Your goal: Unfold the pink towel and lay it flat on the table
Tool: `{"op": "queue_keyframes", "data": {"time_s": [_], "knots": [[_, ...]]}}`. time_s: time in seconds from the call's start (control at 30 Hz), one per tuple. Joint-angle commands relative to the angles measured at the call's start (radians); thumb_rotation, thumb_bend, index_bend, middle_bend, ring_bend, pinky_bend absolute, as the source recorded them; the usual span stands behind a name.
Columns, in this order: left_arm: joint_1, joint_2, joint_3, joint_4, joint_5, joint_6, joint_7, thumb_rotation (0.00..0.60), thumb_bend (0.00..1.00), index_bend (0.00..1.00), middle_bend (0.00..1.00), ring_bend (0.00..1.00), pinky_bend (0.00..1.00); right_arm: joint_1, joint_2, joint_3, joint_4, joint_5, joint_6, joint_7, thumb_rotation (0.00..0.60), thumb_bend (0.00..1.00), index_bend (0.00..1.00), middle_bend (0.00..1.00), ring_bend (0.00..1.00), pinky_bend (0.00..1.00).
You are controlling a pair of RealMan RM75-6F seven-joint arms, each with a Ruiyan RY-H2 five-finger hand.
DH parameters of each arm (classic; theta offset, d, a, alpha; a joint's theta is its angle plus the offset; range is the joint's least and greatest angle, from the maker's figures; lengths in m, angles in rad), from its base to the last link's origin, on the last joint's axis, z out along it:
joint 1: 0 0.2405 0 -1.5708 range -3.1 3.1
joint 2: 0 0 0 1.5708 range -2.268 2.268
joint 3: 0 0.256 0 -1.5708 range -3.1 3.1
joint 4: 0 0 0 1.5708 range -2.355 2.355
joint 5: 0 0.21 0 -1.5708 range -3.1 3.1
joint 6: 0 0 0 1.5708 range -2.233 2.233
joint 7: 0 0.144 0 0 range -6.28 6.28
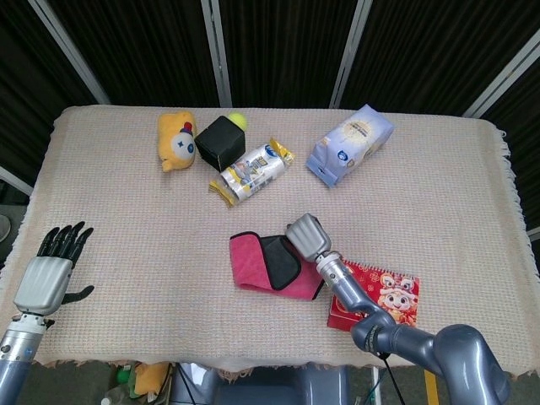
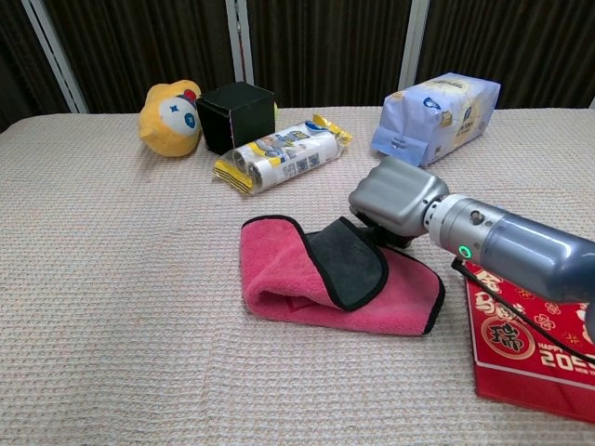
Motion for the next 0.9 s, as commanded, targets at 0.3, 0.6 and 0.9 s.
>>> {"op": "queue_keyframes", "data": {"time_s": [0.3, 0.6, 0.9], "knots": [[0.000, 0.001, 0.002, -0.004, 0.005, 0.000, -0.001, 0.600, 0.00, 0.00, 0.00, 0.00, 0.00, -0.012, 0.043, -0.004, -0.077, 0.009, 0.027, -0.035, 0.600, 0.50, 0.59, 1.00, 1.00, 0.98], [0.000, 0.004, 0.004, -0.011, 0.012, 0.004, -0.006, 0.600, 0.00, 0.00, 0.00, 0.00, 0.00, -0.027, 0.103, 0.003, -0.168, 0.016, 0.069, -0.058, 0.600, 0.54, 0.63, 1.00, 1.00, 0.98], [0.001, 0.007, 0.008, -0.019, 0.019, 0.005, -0.007, 0.600, 0.00, 0.00, 0.00, 0.00, 0.00, -0.046, 0.177, 0.008, -0.273, 0.022, 0.119, -0.105, 0.600, 0.55, 0.64, 1.00, 1.00, 0.98]]}}
